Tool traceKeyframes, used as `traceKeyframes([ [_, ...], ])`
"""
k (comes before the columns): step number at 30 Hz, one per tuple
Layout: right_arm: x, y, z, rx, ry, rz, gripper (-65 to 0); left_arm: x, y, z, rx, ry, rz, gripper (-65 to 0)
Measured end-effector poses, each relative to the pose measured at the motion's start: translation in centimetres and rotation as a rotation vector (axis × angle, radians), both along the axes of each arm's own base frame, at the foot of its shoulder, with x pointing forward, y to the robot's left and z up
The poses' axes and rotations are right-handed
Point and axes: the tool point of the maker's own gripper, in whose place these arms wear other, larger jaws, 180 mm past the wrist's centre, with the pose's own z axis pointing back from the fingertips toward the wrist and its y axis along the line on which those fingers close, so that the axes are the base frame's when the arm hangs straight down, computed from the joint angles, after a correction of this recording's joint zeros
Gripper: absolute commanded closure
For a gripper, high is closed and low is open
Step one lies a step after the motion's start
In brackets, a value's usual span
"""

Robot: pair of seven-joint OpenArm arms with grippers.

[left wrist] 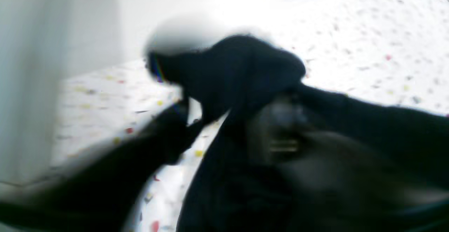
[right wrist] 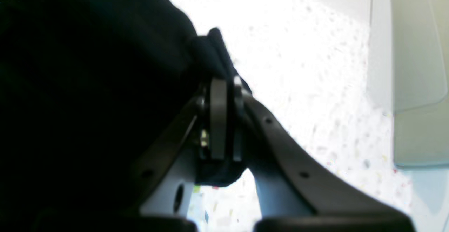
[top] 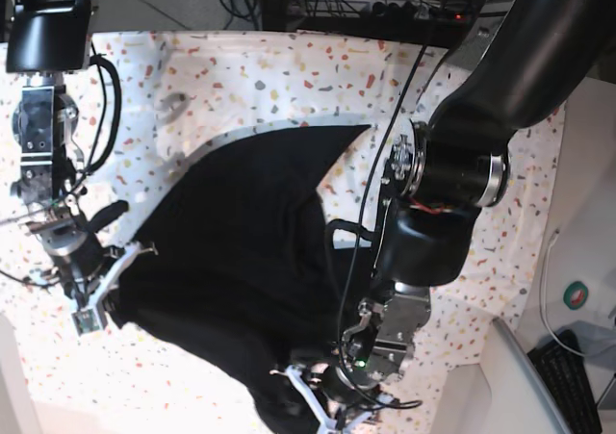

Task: Layout the t-shirt on the table in an organized manner, then fold the t-shirt properly
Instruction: 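Lift the black t-shirt with both grippers and drag it apart to spread, then regrasp the shirt edge with the left gripper and pull it outward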

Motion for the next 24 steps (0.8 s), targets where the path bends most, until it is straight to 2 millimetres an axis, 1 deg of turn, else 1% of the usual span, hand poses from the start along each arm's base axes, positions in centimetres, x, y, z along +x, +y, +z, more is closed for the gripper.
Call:
traceKeyframes([
  [1, -0.2, -0.3, -0.6, 0.005, 0.017, -0.011, 0.0, 0.1, 0.0, -0.3, -0.006, -0.006, 0.000, -65.0],
  [3, -0.4, -0.8, -1.4, 0.016, 0.038, -0.031, 0.0, 0.1, 0.1, -0.3, -0.019, -0.032, 0.005, -65.0],
  [5, -0.5, -1.7, -1.9, 0.022, 0.049, -0.058, 0.0, -0.1, 0.0, -0.3, -0.019, -0.035, 0.011, -65.0],
  [8, -0.7, -3.5, -2.1, 0.032, 0.056, -0.110, 0.0, -1.1, -0.5, 0.1, -0.107, -0.038, 0.026, -65.0],
  [10, -0.8, -4.5, -2.0, 0.038, 0.049, -0.141, 0.0, -3.0, 0.1, -0.6, -0.159, 0.004, 0.051, -65.0],
  [11, -0.8, -5.0, -1.8, 0.035, 0.046, -0.152, 0.0, -4.2, 0.9, -1.2, -0.174, 0.032, 0.054, -65.0],
  [13, -0.9, -5.6, -1.8, 0.034, 0.044, -0.167, 0.0, -8.1, 4.1, -3.4, -0.211, 0.137, 0.105, -65.0],
  [14, -1.0, -5.8, -1.8, 0.033, 0.046, -0.172, 0.0, -10.5, 5.9, -4.8, -0.225, 0.206, 0.145, -65.0],
  [15, -1.1, -5.8, -1.9, 0.033, 0.049, -0.173, 0.0, -13.0, 7.3, -6.0, -0.230, 0.272, 0.145, -60.9],
  [16, -1.1, -5.6, -2.0, 0.038, 0.049, -0.170, 0.0, -15.6, 7.8, -7.1, -0.255, 0.343, 0.136, -55.3],
  [17, -1.0, -5.3, -2.0, 0.041, 0.049, -0.164, 0.0, -17.7, 8.1, -7.7, -0.289, 0.396, 0.137, -49.5],
  [18, -0.9, -5.0, -2.0, 0.044, 0.047, -0.158, 0.0, -19.2, 7.8, -7.8, -0.336, 0.424, 0.125, -43.9],
  [19, -0.9, -4.9, -1.9, 0.049, 0.043, -0.156, 0.0, -20.6, 7.0, -7.7, -0.399, 0.447, 0.089, -37.2],
  [20, -0.8, -4.9, -1.9, 0.050, 0.044, -0.156, 0.0, -22.0, 6.1, -7.6, -0.469, 0.475, 0.053, -28.6],
  [21, -0.9, -5.0, -1.9, 0.046, 0.043, -0.156, 0.0, -23.0, 5.6, -7.6, -0.517, 0.500, 0.039, -21.2],
  [22, -0.9, -5.2, -1.9, 0.041, 0.046, -0.158, 0.0, -24.2, 5.2, -8.0, -0.567, 0.534, 0.032, -12.2],
  [23, -1.0, -5.3, -2.0, 0.038, 0.050, -0.162, 0.0, -25.2, 5.4, -8.7, -0.595, 0.571, 0.036, -4.8],
  [24, -1.0, -5.3, -2.1, 0.039, 0.050, -0.162, 0.0, -26.4, 5.7, -9.6, -0.600, 0.617, 0.048, 0.0],
])
